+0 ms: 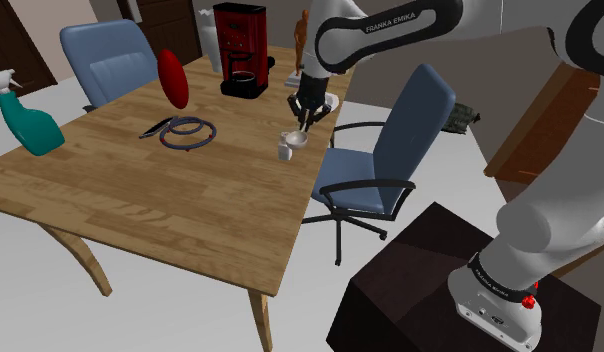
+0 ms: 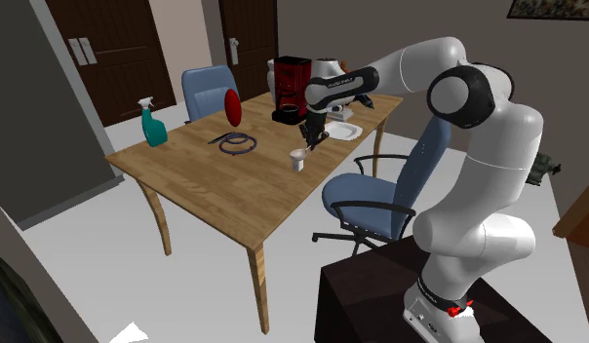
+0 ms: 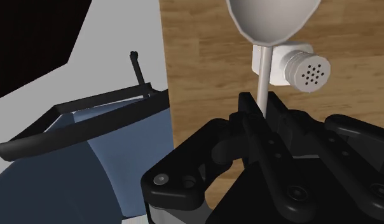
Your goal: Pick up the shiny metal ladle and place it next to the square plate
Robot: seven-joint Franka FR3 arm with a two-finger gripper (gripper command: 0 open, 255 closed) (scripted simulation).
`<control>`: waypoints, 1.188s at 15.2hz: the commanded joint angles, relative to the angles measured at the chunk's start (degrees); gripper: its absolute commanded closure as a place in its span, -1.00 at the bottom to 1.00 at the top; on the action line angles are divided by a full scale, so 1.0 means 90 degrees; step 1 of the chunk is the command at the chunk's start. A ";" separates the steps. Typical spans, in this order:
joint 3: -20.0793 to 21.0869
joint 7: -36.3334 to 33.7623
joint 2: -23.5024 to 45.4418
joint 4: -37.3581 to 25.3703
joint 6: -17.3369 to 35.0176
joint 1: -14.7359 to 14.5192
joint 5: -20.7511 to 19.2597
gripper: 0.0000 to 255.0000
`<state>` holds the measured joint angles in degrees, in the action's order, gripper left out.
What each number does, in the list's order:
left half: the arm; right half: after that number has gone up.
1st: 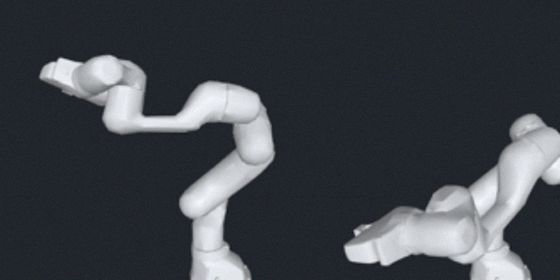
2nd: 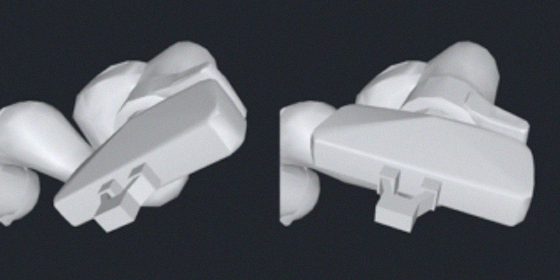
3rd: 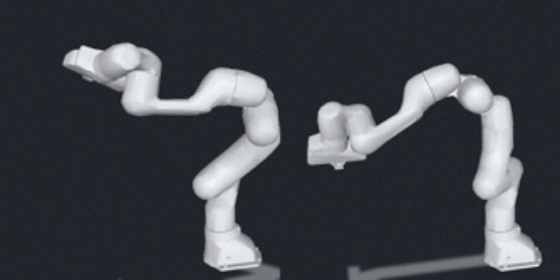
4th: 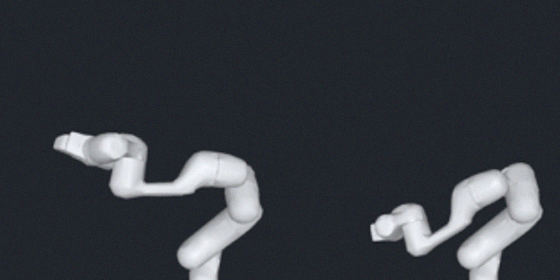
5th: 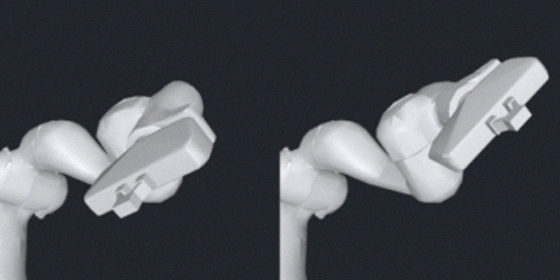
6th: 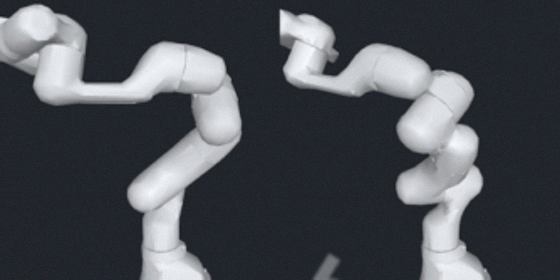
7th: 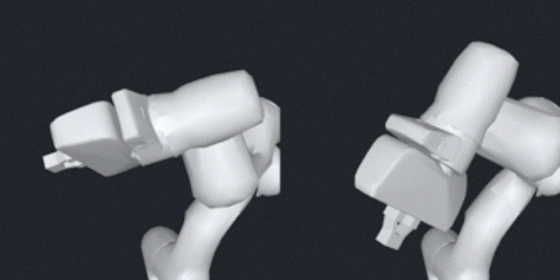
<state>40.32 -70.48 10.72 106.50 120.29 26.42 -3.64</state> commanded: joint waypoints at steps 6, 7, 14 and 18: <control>-0.0367 0.0839 0.0463 -0.0589 -0.0236 0.0458 -0.0149 1.00; -0.0419 0.0944 0.0555 -0.0712 -0.0285 0.0511 -0.0184 1.00; -0.0687 0.1429 0.1139 -0.1342 -0.0430 0.0720 -0.0410 1.00; -0.0721 0.1403 0.1238 -0.1124 -0.0128 0.0708 -0.0476 1.00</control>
<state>33.92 -57.84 21.64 95.90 118.46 32.80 -7.77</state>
